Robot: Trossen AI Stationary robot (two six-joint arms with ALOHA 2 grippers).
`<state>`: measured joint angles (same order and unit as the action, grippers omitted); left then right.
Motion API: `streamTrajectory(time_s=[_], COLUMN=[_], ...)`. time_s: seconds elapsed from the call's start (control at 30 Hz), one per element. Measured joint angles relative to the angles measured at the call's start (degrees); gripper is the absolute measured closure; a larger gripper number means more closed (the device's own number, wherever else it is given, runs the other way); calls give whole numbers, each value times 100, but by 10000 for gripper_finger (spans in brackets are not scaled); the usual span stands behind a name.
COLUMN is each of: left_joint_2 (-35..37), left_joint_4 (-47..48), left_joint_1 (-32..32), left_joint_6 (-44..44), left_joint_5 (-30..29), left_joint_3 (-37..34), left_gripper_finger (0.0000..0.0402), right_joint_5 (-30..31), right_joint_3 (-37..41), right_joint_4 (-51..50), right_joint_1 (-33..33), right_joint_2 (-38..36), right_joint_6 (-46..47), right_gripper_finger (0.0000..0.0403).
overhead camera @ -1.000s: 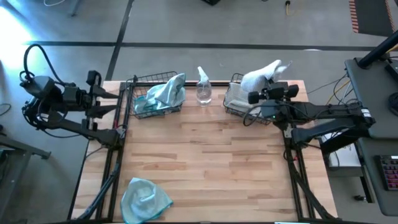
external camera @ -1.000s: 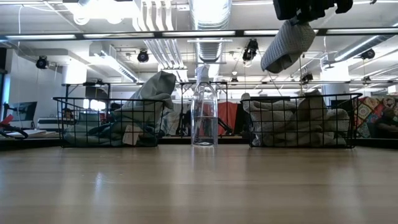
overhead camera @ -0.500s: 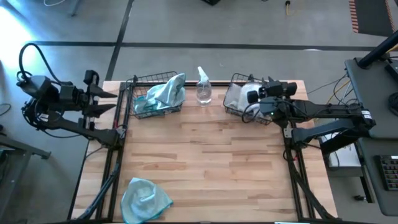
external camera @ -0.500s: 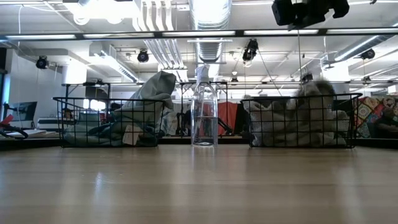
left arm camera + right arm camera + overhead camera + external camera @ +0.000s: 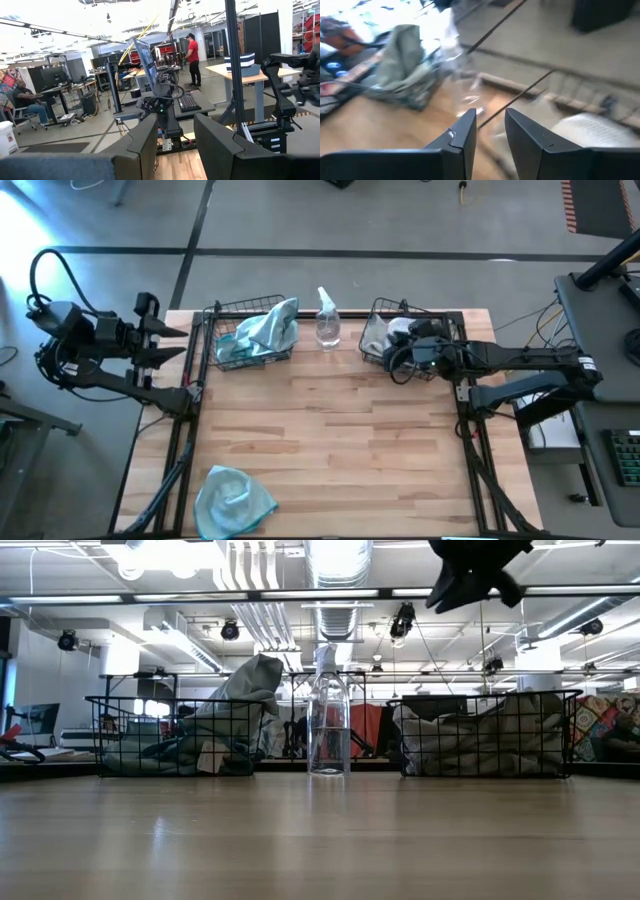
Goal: Sort microfiber towel by color & place in baskets
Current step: Put the blue microfiber towel into the left black wire basket
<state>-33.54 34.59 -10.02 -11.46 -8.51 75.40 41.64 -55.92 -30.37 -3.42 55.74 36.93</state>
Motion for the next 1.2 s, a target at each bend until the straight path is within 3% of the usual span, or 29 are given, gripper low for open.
streamTrajectory(time_s=[0.23, 0.5, 0.63, 0.9, 1.2], left_joint_2=[25, 103, 127, 136, 136], left_joint_4=[53, 642, 752, 821, 1247], left_joint_1=[0, -2, -2, -2, -2], left_joint_6=[35, 735, 1019, 1371, 2504], left_joint_5=[3, 196, 572, 1161, 1975], left_joint_3=[0, 0, -2, -2, -7], left_gripper_finger=[288, 288, 288, 288, 288], right_joint_5=[-933, -3077, -3485, -3879, -3876], right_joint_3=[0, -2, -228, -1950, -4808], right_joint_4=[1292, 3567, 3738, 2444, -840], right_joint_1=[6, 35, 200, 756, 1104], right_joint_2=[441, 1336, 1842, 3177, 4620], right_joint_6=[543, 749, 1197, 1079, 441], right_gripper_finger=[322, 328, 327, 326, 335])
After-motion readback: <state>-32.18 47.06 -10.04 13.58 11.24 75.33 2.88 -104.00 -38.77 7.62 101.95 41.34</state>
